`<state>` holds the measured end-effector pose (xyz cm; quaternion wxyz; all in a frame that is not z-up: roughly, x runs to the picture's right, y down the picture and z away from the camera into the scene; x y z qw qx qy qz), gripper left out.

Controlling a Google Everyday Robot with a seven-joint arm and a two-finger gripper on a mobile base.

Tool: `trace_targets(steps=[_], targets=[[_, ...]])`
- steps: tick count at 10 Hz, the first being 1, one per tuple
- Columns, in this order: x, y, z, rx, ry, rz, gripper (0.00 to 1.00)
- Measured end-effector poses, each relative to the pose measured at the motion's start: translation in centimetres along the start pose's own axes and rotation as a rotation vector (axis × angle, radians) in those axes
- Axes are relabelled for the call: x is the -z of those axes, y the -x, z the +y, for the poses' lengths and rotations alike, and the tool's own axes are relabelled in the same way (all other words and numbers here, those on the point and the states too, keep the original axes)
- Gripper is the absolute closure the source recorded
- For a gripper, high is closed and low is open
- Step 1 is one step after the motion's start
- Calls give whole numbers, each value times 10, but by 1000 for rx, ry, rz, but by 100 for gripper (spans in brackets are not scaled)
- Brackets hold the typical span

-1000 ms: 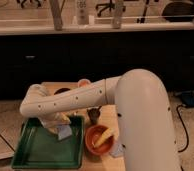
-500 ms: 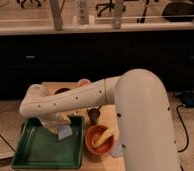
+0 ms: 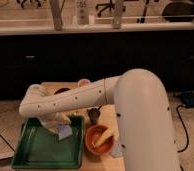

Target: Place sponge in tray

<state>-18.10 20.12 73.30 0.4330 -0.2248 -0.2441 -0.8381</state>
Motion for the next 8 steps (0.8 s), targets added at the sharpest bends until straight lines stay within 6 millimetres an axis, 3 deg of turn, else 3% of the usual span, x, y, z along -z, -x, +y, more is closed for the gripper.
trace_targets(steps=[1, 6, 8], targets=[[0, 0, -1, 4, 0, 0, 88], [2, -3, -9, 36, -32, 20, 36], [3, -4, -12, 43, -41, 25, 22]])
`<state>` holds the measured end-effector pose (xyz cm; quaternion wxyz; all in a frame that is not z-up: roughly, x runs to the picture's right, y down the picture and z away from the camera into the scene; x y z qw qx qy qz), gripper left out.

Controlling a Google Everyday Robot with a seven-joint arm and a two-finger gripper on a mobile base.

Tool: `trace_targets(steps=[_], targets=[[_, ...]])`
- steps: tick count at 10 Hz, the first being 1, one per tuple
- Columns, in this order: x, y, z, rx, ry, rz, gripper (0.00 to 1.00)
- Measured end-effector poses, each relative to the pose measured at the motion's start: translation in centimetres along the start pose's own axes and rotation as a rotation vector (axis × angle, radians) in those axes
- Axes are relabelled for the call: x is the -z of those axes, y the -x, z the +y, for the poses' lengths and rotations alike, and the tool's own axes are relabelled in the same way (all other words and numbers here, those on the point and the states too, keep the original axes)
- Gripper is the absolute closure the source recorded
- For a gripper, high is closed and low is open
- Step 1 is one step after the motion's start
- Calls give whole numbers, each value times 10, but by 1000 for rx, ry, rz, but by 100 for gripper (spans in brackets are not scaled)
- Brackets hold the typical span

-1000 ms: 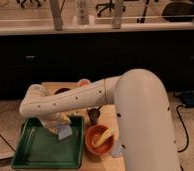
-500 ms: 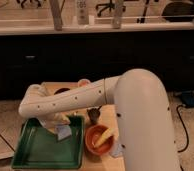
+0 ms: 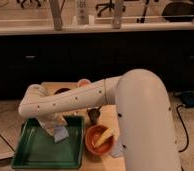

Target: Place sponge in tray

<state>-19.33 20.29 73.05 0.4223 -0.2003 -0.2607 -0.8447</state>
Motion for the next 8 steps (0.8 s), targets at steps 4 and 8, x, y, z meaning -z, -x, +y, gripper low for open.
trace_targets(steps=[4, 8], targets=[[0, -1, -3, 13, -10, -5, 20], [-3, -4, -6, 24, -26, -8, 20]])
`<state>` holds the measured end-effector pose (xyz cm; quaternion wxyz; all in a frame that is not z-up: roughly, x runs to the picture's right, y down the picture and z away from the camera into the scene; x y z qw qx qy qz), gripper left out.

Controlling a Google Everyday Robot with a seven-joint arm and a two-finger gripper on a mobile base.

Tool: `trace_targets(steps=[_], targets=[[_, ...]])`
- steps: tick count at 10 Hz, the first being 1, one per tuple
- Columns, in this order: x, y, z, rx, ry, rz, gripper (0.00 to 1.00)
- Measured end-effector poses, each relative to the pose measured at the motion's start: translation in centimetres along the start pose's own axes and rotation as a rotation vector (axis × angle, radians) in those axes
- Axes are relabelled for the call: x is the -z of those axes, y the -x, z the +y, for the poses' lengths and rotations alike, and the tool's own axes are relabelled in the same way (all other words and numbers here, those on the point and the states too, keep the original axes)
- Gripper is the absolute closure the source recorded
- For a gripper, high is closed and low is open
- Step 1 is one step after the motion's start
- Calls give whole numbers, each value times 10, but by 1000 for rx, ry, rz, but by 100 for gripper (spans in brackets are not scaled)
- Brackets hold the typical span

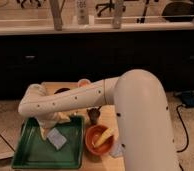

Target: Place sponge in tray

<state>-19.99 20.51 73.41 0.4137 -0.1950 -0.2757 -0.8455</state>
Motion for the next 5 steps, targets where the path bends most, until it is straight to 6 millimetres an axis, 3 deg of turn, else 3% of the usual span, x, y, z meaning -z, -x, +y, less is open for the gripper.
trace_targets(steps=[5], targets=[[1, -5, -2, 9, -22, 27, 20]])
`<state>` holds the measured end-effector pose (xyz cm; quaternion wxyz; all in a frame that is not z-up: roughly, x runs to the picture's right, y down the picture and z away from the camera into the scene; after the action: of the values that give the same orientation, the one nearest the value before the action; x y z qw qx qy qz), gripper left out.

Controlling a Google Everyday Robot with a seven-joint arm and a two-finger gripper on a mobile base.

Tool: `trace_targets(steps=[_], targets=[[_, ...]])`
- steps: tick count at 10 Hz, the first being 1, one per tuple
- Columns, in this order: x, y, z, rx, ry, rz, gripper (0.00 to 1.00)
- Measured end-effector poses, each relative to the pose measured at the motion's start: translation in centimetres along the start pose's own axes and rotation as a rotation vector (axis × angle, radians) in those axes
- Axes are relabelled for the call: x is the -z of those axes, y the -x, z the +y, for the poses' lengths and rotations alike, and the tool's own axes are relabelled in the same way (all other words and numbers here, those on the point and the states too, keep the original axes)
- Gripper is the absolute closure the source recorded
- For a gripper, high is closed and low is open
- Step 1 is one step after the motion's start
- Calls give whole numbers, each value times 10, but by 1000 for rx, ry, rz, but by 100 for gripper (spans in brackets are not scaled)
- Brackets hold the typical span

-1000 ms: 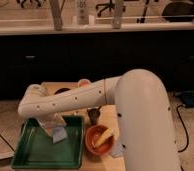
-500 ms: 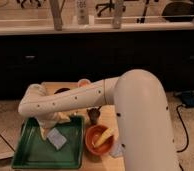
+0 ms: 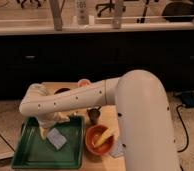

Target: Place sponge in tray

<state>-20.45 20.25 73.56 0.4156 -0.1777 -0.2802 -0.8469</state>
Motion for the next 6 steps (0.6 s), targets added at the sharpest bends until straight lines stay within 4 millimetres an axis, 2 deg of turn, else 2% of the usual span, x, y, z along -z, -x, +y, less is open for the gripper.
trace_targets(steps=[6], targets=[[2, -4, 2, 8, -20, 28, 20]])
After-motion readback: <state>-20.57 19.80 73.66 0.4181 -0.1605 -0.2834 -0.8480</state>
